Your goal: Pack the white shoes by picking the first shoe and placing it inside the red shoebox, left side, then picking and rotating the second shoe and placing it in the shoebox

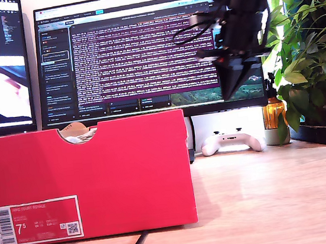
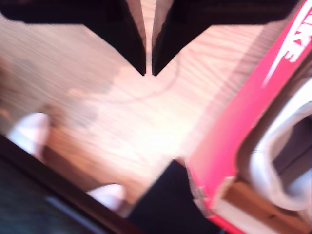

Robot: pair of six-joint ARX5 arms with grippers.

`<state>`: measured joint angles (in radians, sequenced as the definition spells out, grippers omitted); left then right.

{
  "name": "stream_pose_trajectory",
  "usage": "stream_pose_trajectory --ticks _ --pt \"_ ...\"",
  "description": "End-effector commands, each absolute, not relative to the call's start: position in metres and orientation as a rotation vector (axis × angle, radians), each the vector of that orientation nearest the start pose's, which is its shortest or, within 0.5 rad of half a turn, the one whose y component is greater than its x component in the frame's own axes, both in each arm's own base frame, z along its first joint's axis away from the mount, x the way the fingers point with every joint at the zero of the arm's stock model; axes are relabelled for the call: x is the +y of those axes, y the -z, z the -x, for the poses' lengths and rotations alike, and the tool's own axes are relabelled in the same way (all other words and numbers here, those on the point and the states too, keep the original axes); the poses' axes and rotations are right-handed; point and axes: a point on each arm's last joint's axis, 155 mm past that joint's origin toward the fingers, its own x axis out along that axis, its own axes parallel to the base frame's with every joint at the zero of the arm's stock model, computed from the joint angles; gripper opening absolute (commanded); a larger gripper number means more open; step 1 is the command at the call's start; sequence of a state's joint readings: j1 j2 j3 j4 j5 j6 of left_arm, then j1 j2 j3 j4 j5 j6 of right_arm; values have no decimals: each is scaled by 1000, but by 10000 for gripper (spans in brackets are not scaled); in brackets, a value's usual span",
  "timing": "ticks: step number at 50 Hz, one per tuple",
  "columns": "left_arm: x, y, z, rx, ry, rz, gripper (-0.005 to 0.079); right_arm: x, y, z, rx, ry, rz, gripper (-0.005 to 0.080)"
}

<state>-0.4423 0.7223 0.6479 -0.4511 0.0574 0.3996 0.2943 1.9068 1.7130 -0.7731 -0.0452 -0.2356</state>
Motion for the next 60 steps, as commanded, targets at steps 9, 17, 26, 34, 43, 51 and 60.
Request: stream_pose_trajectory --ticks 9,17,26,34,43,51,60 --pt "-117 -211 -277 349 564 -391 -12 130 -182 -472 867 -381 307 -2" --pt "-108 -217 -287 322 567 -349 -12 115 -179 -459 844 -348 289 -2" --pt "-113 -223 -293 282 619 -318 -12 99 -177 -439 787 -301 273 -2" --pt "-113 -221 -305 273 625 -312 -12 87 -173 -414 743 -267 282 -2" --pt "-111 -214 -309 297 643 -268 -12 75 -175 -396 653 -242 270 -2" --pt "-94 -219 -316 302 575 -201 -12 66 -180 -387 565 -215 259 -2" --pt "-87 -221 -322 283 531 -183 -12 55 -174 -374 518 -187 248 -2"
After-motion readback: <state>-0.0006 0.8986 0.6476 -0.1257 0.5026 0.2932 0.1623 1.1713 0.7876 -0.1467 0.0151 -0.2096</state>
